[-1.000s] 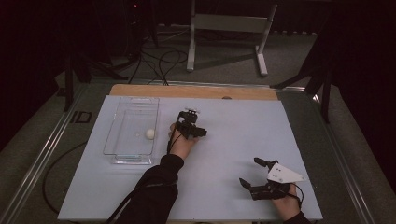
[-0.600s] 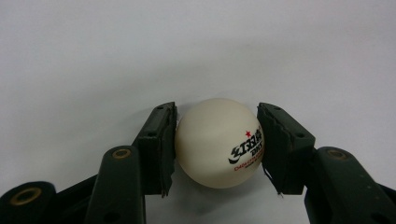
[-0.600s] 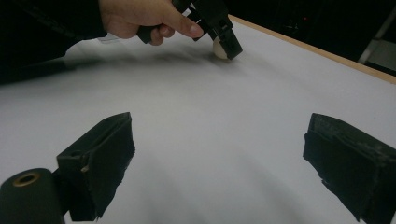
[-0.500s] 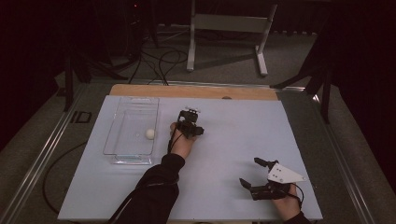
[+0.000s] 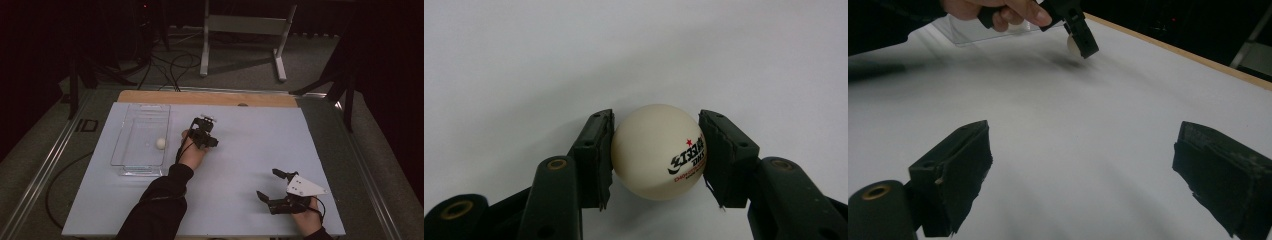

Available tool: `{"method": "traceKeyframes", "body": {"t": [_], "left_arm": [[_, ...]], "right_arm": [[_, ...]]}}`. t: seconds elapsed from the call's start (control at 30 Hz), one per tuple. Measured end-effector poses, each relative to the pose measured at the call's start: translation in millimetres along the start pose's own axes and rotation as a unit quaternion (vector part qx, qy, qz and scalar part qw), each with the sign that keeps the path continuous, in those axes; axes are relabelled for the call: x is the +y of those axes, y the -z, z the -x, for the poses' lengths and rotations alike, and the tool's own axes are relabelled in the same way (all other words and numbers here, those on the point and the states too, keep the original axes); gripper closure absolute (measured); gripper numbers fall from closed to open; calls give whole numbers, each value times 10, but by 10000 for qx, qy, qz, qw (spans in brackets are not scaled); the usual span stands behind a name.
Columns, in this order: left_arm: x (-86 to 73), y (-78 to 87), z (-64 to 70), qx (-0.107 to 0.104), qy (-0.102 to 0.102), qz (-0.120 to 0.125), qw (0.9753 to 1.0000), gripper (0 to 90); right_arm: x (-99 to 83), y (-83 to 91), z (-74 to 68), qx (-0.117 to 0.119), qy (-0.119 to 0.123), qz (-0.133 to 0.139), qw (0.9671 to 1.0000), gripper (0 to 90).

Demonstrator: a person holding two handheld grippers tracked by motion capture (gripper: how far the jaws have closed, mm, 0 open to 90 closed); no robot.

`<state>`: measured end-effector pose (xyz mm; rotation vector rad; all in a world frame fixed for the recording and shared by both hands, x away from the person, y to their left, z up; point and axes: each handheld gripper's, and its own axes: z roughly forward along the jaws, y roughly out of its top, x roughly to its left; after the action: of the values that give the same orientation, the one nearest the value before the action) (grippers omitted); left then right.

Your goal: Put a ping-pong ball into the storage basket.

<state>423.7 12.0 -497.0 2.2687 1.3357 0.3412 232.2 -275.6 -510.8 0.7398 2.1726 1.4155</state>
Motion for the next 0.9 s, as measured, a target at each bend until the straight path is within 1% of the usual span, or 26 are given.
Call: {"method": "traceKeyframes", "body": {"t": [0.13,0.27,0.33,0.37,0.47,0.53,0.57,0.67,0.73,0.8,0.83,0.9], "left_arm": [[5,89,19,-104,-237,-97,9996,513],[12,174,33,-261,-472,-197,9984,513],[12,216,36,-343,-510,-228,9978,513],[12,236,36,-352,-578,-249,9974,513],[6,286,44,-424,-783,-337,9955,513],[2,317,46,-530,-834,-381,9944,513],[1,334,51,-511,-896,-403,9938,513],[-5,386,73,-578,-1048,-436,9918,514],[-4,425,86,-679,-1128,-456,9902,514],[-8,466,104,-688,-1245,-471,9887,514],[-11,483,110,-736,-1276,-493,9879,514],[-19,519,124,-745,-1364,-524,9865,514]], "right_arm": [[2,0,0,-8,8,6,10000,86],[1,-5,-2,-11,-4,-4,10000,86],[2,-6,-3,-2,-1,-18,10000,86],[3,-6,-3,-6,4,-14,10000,86],[2,-6,-2,-11,-9,-17,10000,86],[2,-8,-3,0,-4,-21,10000,86],[2,-10,-4,-1,-5,-19,10000,86],[2,-12,-7,-1,-15,-20,10000,86],[1,-13,-7,2,-25,-23,10000,86],[0,-14,-8,11,-16,-25,10000,86],[0,-15,-7,8,-10,-27,10000,86],[1,-16,-8,11,-16,-25,10000,86]]}}
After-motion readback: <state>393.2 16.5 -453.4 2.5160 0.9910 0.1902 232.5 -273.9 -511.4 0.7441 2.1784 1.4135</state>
